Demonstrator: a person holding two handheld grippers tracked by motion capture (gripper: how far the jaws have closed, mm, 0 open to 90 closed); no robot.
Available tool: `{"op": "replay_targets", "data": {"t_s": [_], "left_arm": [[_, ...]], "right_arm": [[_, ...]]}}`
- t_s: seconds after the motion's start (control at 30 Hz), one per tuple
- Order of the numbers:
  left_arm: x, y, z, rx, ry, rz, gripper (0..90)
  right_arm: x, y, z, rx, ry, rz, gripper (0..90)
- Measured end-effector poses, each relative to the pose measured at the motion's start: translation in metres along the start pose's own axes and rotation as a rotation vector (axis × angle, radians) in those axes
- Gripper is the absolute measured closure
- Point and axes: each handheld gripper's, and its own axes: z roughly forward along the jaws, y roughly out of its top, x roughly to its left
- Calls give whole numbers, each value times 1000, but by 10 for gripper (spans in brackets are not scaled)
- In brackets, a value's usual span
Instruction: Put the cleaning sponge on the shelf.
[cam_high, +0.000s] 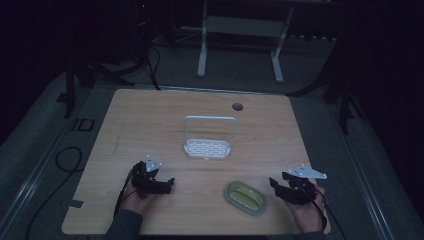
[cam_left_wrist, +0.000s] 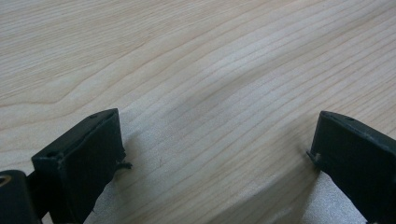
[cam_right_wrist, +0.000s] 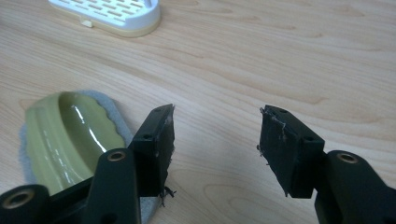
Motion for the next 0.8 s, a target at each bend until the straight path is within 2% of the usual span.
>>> {"op": "replay_targets", "data": {"t_s": [0.33,0.8], "left_arm": [[0,0,0,0,0,0,26],[0,0,0,0,2,-2,26]], "right_arm": [[6,14,-7,11,29,-50,474],[14,33,-15,67,64,-143,495]]}}
